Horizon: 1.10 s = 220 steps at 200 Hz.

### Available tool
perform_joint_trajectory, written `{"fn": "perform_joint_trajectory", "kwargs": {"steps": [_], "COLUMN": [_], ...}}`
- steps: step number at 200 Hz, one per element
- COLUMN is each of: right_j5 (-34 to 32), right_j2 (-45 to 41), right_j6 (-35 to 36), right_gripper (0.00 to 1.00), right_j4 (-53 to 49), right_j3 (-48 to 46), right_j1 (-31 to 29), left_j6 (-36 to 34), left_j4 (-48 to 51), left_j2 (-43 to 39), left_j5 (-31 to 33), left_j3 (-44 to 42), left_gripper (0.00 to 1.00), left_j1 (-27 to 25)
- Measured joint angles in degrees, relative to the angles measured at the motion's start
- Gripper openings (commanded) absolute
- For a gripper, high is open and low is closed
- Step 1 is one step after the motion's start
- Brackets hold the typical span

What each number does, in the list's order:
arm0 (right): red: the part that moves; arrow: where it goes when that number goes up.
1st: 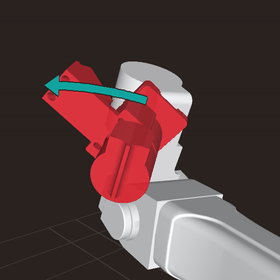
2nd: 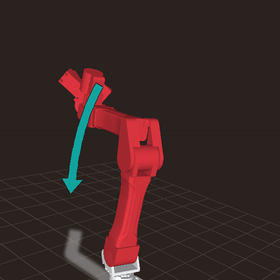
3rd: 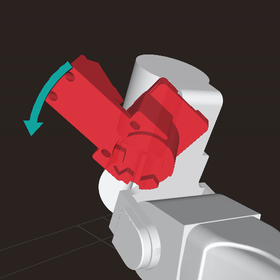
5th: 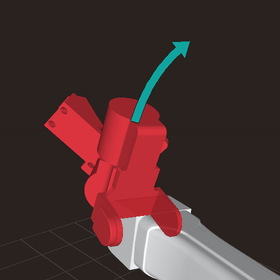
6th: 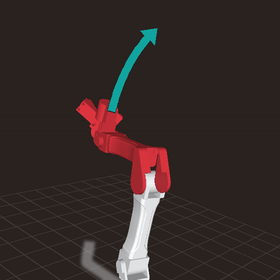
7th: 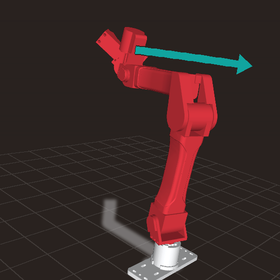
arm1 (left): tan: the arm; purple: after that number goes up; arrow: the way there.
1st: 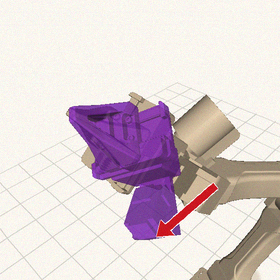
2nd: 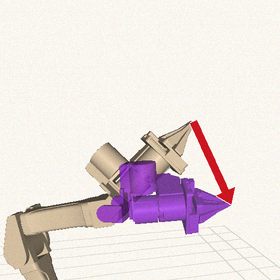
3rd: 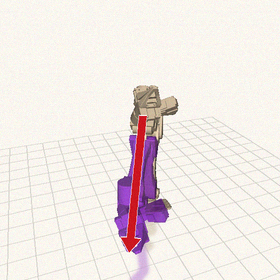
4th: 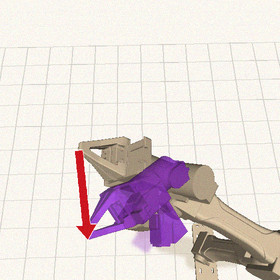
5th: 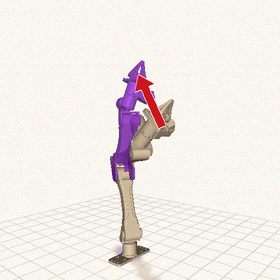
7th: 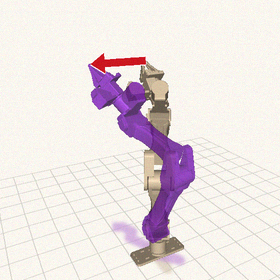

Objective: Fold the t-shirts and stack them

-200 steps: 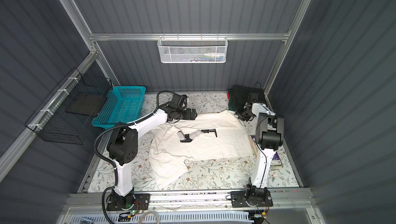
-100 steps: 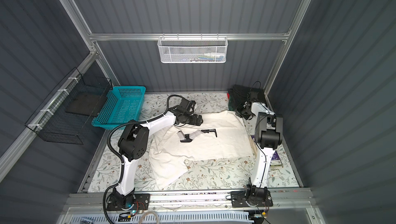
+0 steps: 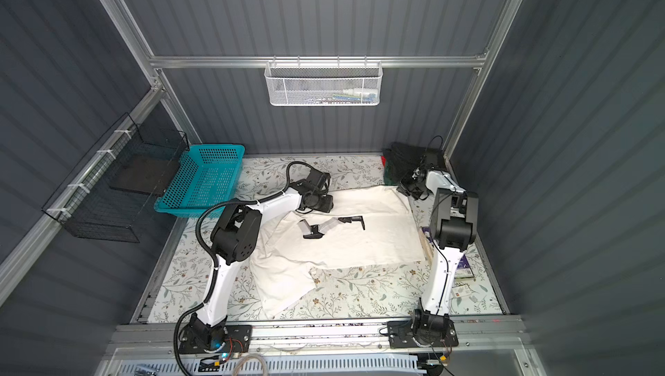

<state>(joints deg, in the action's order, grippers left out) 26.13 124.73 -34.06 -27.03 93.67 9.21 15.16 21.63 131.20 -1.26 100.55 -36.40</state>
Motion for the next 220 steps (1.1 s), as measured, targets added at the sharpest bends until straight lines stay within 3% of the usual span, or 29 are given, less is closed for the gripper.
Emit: {"fn": "perform_joint_trajectory", "kwargs": {"steps": [87,178,220], "right_j5": [5.9,8.5,8.7], "right_j2": [0.0,-0.1,-0.5], "right_j6": [-2.4,-3.5,-3.7], "right_gripper": [0.0,0.22,0.26], "right_j4": [-1.1,0.2,0.7], "right_j3": [2.0,1.4,1.2], "right_j1": [3.0,5.0,6.2], "left_j6": [-1.0,-2.6,-2.8], "left_j4": [0.7,-1.3,-1.7], "left_j2": [1.1,0.7,0.5], "left_j5": [6.2,9.5,10.2], "left_j3": [1.1,-0.7,-1.0], "left_gripper": [0.35,0.34,0.34], "left_j1": [-1.0,-1.4,-1.5]}}
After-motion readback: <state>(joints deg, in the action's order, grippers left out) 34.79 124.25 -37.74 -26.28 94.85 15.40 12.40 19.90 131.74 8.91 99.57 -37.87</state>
